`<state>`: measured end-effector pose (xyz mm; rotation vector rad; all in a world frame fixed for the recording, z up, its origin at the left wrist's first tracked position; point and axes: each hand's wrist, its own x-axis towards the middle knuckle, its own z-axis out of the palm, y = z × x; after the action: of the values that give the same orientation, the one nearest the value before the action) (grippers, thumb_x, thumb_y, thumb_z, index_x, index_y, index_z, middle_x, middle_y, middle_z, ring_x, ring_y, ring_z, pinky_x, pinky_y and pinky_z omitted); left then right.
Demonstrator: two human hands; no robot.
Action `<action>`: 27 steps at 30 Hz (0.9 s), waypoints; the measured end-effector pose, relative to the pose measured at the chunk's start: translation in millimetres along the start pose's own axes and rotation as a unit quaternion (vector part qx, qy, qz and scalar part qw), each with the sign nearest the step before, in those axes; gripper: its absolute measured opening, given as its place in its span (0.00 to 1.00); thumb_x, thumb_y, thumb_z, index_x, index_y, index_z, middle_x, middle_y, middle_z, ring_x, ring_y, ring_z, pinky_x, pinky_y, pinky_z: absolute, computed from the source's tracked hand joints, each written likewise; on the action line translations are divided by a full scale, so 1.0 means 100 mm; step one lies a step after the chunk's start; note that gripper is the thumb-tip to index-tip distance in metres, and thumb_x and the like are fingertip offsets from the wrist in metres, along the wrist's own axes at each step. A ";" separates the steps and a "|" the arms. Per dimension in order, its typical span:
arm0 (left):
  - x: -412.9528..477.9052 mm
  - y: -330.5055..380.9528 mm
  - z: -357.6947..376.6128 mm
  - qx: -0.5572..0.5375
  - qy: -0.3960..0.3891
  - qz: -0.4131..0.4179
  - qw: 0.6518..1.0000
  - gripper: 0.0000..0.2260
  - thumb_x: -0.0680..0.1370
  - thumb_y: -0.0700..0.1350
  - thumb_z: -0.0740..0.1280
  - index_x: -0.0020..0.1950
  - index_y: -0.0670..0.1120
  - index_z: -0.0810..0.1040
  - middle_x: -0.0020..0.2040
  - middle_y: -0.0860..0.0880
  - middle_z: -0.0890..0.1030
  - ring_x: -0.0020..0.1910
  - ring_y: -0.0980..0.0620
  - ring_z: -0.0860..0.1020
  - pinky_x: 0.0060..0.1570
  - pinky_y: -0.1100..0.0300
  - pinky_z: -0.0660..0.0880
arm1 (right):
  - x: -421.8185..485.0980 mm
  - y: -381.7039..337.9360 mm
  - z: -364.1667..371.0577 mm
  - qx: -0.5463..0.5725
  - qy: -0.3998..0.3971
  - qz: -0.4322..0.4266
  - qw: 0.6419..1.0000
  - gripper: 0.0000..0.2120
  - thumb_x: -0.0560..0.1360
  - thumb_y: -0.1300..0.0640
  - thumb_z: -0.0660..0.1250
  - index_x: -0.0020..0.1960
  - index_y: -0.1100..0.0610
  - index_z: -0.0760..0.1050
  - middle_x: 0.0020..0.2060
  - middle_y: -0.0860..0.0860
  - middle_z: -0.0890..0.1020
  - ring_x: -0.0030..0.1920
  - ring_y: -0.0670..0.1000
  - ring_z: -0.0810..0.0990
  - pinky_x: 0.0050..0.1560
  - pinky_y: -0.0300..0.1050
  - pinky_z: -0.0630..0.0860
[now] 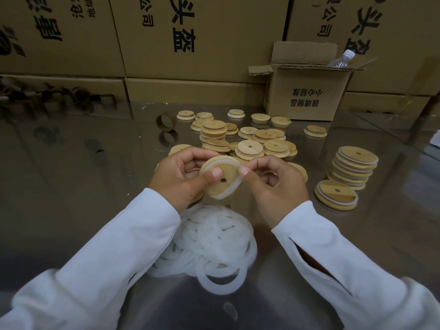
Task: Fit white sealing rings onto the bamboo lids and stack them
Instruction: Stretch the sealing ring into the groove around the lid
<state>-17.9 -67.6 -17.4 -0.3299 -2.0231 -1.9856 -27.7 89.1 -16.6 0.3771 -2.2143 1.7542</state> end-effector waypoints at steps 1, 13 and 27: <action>0.00 0.00 0.00 -0.009 0.008 -0.008 1.000 0.13 0.62 0.46 0.71 0.45 0.49 0.79 0.39 0.54 0.84 0.38 0.56 0.81 0.34 0.64 0.74 | -0.01 0.01 0.01 0.015 0.001 0.002 1.000 0.07 0.70 0.57 0.71 0.38 0.47 0.75 0.36 0.47 0.78 0.31 0.42 0.73 0.38 0.36 0.74; 0.02 -0.04 -0.01 -0.043 -0.034 -0.069 0.996 0.15 0.67 0.31 0.70 0.47 0.48 0.80 0.43 0.50 0.84 0.44 0.53 0.82 0.39 0.63 0.79 | -0.05 0.02 0.03 -0.036 0.054 -0.013 0.998 0.05 0.70 0.55 0.71 0.36 0.48 0.77 0.34 0.42 0.81 0.37 0.41 0.78 0.40 0.36 0.75; 0.01 -0.01 -0.02 0.063 -0.030 0.016 0.997 0.11 0.70 0.36 0.69 0.45 0.52 0.80 0.42 0.53 0.83 0.42 0.54 0.81 0.42 0.66 0.76 | -0.01 0.01 0.02 -0.098 0.033 -0.043 0.994 0.07 0.73 0.60 0.67 0.38 0.51 0.74 0.44 0.43 0.71 0.35 0.34 0.70 0.37 0.22 0.65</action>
<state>-18.7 -69.8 -17.8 -0.3948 -2.1541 -1.8398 -27.6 87.4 -18.5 0.3576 -2.2616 1.4685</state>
